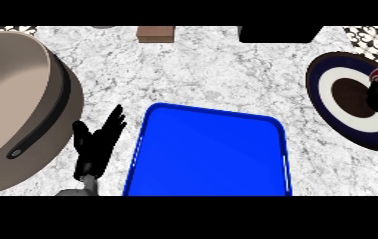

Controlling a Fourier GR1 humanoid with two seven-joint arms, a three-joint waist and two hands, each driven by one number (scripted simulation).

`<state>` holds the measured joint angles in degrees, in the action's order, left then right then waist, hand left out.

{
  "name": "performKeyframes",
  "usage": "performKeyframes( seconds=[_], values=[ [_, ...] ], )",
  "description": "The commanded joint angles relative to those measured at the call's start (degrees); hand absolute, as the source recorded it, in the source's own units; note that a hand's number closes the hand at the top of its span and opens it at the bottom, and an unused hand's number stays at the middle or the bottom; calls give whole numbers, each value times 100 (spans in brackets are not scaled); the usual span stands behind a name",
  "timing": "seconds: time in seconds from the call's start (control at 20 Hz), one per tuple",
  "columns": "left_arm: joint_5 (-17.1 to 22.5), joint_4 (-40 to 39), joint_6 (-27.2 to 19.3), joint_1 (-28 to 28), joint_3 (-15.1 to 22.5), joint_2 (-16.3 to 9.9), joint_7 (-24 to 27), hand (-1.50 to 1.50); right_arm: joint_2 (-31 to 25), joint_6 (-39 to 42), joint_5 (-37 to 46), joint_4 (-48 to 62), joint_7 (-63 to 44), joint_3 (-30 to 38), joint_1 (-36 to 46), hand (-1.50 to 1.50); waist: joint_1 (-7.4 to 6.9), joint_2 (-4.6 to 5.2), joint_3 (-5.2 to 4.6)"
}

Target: Pick the can from the tray and place it in the plate

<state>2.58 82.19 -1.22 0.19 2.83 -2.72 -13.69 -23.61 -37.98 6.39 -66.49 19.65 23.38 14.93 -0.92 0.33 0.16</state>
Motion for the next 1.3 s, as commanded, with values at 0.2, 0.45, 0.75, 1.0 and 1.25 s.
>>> performKeyframes(
  seconds=[0.2,0.45,0.75,1.0,1.25],
  values=[
    [156,-295,254,-60,-220,-169,272,0,-897,828,-691,3076,1868,990,1272,150,-65,30,2],
    [45,-63,157,-229,21,-35,-90,0,-1368,1174,422,4073,254,-66,1472,-150,-251,85,7],
    [198,105,285,-245,-142,-216,-218,0,-1325,1918,13,4713,1302,331,1935,-150,-293,105,35],
    [3,-141,181,-56,56,11,171,0,-1298,2402,-645,4738,2138,967,2119,-150,-210,94,33],
    [78,123,187,75,-63,-115,59,0,-1663,3144,-1217,5096,2484,1566,1909,-150,-133,55,21]
  ],
)
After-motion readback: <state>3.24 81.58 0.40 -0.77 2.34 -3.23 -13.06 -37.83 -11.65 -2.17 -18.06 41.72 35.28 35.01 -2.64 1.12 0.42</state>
